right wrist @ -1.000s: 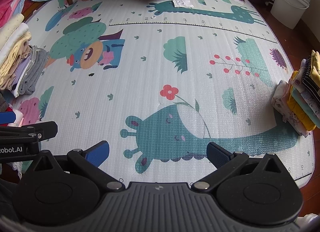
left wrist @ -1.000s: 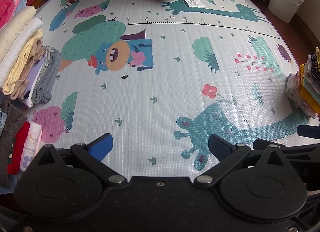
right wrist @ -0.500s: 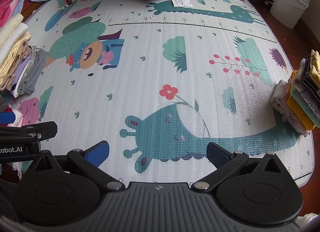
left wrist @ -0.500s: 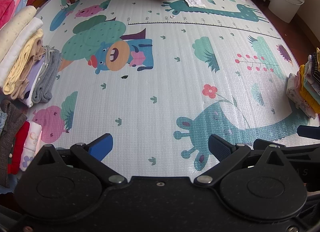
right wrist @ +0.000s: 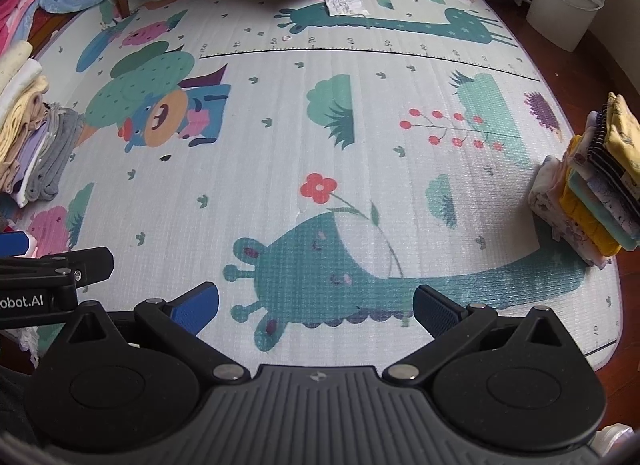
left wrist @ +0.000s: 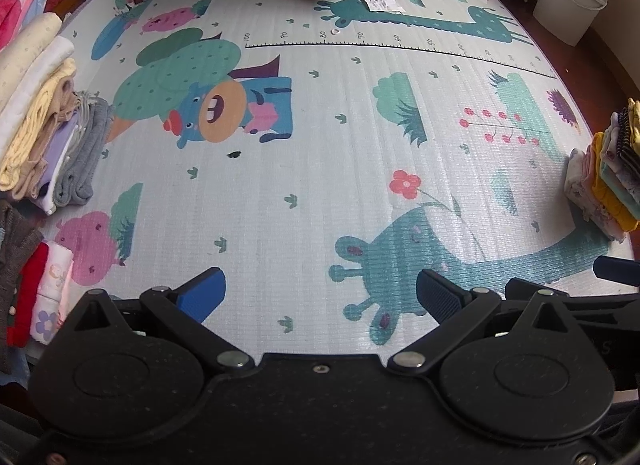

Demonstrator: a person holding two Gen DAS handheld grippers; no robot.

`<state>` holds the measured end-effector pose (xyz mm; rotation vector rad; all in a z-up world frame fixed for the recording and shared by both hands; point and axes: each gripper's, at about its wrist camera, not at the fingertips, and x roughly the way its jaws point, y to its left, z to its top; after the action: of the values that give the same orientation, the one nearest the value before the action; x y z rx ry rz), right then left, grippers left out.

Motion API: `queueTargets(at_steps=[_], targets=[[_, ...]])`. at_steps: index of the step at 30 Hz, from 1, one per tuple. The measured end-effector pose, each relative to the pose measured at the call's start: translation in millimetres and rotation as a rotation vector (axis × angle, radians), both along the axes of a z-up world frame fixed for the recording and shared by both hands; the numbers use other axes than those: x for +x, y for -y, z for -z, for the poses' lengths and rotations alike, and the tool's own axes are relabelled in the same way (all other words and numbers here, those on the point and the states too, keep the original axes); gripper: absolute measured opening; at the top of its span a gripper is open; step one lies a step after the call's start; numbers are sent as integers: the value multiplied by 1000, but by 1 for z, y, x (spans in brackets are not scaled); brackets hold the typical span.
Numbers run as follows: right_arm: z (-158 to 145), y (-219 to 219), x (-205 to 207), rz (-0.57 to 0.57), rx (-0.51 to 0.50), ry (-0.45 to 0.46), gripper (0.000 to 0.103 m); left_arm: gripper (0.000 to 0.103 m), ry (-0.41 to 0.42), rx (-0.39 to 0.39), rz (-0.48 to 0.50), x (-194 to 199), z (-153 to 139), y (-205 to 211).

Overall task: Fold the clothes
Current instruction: 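Move both tools toward the stack of folded clothes beside the mat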

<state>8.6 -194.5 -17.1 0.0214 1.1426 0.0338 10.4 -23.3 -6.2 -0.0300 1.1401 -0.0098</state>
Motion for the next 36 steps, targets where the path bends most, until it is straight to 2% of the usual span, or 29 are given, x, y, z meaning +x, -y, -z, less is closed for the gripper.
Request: queueTargets(at_steps=[4, 10, 14, 16, 18, 21, 24, 27, 30, 33, 36], targets=[[-2, 11, 5, 10, 2, -17, 103, 103, -9, -24, -9, 8, -3, 9], [-23, 38, 18, 16, 69, -7, 103, 103, 20, -130, -36, 24, -25, 23], [-41, 54, 26, -39, -12, 63, 103, 103, 58, -189, -22, 36, -40, 39], [-52, 71, 27, -19, -38, 119, 103, 103, 92, -228, 1, 39, -49, 49], [-61, 93, 29, 14, -29, 157, 103, 103, 137, -231, 43, 43, -59, 61], [-67, 135, 36, 111, 6, 179, 103, 103, 215, -182, 137, 47, -70, 85], [-70, 177, 40, 208, 35, 199, 103, 103, 251, -172, 237, 55, -74, 113], [-70, 209, 41, 267, 15, 225, 103, 103, 281, -174, 329, 68, -76, 144], [-68, 234, 43, 309, -28, 252, 103, 103, 354, -155, 426, 78, -75, 178], [-65, 260, 44, 360, -39, 266, 103, 103, 365, -142, 503, 92, -71, 212], [-60, 286, 42, 407, -36, 266, 103, 103, 349, -167, 534, 107, -69, 241]])
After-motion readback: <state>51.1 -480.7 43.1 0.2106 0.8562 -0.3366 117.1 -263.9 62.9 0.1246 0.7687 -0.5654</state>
